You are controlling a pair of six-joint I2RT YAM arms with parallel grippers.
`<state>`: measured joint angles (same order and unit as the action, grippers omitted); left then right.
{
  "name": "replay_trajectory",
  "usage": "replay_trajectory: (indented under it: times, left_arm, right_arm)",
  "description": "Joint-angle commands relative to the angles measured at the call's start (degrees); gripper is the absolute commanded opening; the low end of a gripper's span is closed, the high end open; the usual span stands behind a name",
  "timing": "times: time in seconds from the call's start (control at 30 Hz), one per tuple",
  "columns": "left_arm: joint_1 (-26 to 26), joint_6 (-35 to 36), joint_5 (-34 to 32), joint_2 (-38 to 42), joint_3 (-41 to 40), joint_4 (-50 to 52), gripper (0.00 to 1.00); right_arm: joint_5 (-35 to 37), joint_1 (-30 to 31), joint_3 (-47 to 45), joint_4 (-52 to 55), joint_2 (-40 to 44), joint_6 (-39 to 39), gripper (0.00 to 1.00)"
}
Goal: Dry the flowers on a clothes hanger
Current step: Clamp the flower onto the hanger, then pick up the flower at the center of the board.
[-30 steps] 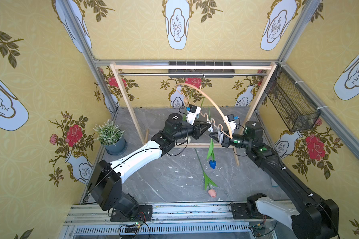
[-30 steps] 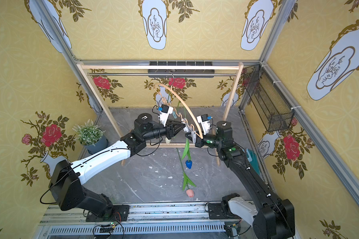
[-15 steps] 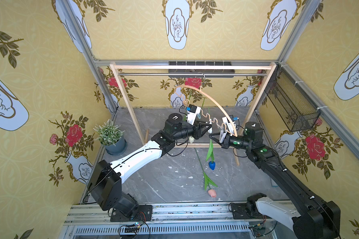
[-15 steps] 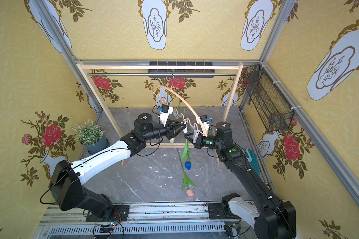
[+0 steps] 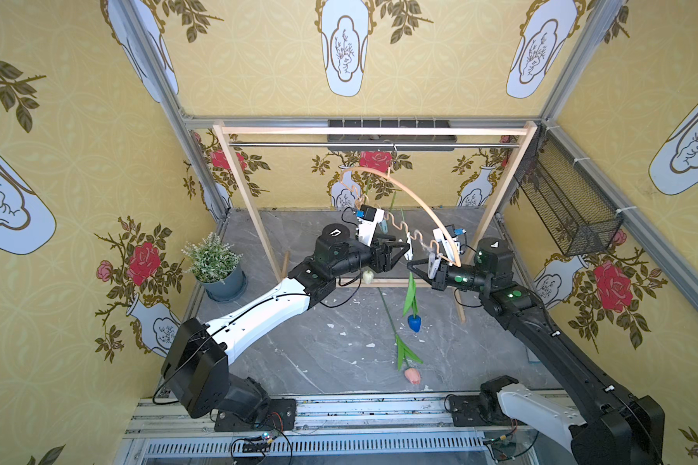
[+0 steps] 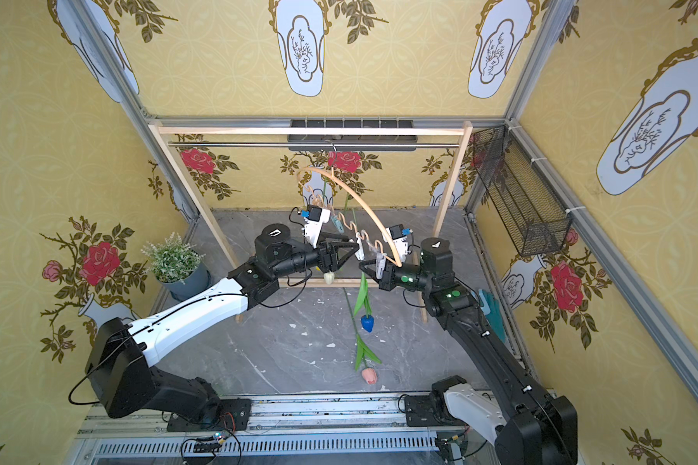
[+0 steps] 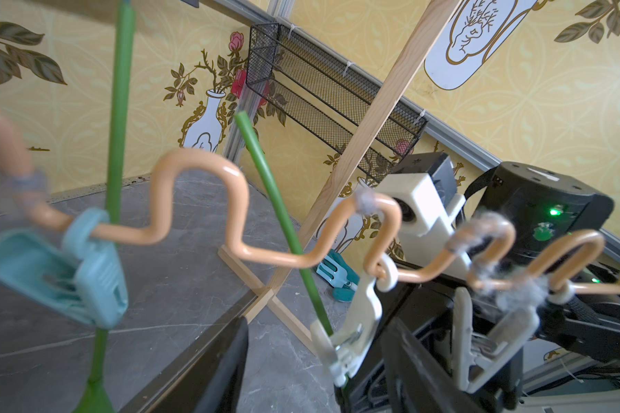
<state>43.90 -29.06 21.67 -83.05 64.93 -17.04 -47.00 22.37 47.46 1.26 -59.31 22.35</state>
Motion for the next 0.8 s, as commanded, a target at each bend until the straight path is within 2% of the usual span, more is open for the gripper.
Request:
replay_trajectory:
  times: [0.0,0.07,0.17,0.27,0.4,0.47,0.57,0.63,0.77]
  left_arm:
    - [0.0,0.83,-2.73,2.04,-2.57,-0.33,0.69]
    - [-0.04,1.22,-3.67,3.55,-4.16,0.19,0.7]
    - [-0.04,1.92,-4.6,5.72,-5.94,2.25,0.7]
    - [-0.03,2.31,-6.16,8.6,-8.88,3.04,0.7]
    - [-0.04,2.87,-11.07,13.44,-11.9,6.18,0.69]
    - [0.01,2.78,-14.93,16.38,-13.48,8.15,0.69]
    - [-0.04,1.23,-22.55,21.45,-16.5,11.05,0.69]
    - [-0.04,0.38,-26.45,24.97,-18.92,11.98,0.69]
    - [-0.12,-1.57,-29.47,30.51,-23.13,12.9,0.69]
  right_arm:
    - [3.64,-0.34,-1.03,-2.21,1.14,0.41,0.27]
    - [8.18,-0.74,-1.86,-0.13,2.19,0.38,0.34]
    - [16.6,-1.85,-4.81,3.17,5.26,1.64,0.39]
    - [19.69,-2.24,-7.52,7.36,7.97,2.69,0.44]
    - [23.41,-0.94,-11.61,11.75,10.27,4.46,0.44]
    - [27.16,2.41,-13.74,13.14,11.07,5.76,0.44]
    - [36.61,11.31,-16.05,13.76,10.36,8.01,0.44]
    - [42.76,17.46,-16.82,13.22,7.54,9.51,0.44]
    - [50.89,26.81,-17.7,9.61,-0.31,13.15,0.44]
